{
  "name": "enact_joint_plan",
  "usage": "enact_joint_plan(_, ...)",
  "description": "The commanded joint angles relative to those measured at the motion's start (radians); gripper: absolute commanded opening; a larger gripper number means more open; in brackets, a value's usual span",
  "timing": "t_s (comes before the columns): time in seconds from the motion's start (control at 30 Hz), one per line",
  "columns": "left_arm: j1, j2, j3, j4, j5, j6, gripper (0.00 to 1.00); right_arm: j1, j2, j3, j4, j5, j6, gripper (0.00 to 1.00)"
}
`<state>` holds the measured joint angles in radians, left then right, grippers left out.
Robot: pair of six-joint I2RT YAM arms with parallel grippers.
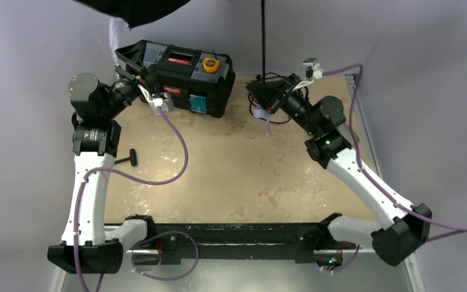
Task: Open the umbrella
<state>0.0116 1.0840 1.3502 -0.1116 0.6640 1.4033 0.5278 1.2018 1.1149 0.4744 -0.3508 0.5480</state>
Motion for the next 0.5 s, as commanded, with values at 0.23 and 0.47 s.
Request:
enact_joint_plan(0.23, -0.003, 0.018, -0.001, -0.142, 0.002, -0.122, 0.75, -0.033, -0.241, -0.099, -0.211, 0.651, -0.184, 0.00)
enact_joint_plan(0.47, -0.053, 0.045, 0.004, -0.191, -0.003, -0.064, 0.75, -0.136, -0.304, -0.240, -0.323, 0.783, -0.053, 0.00)
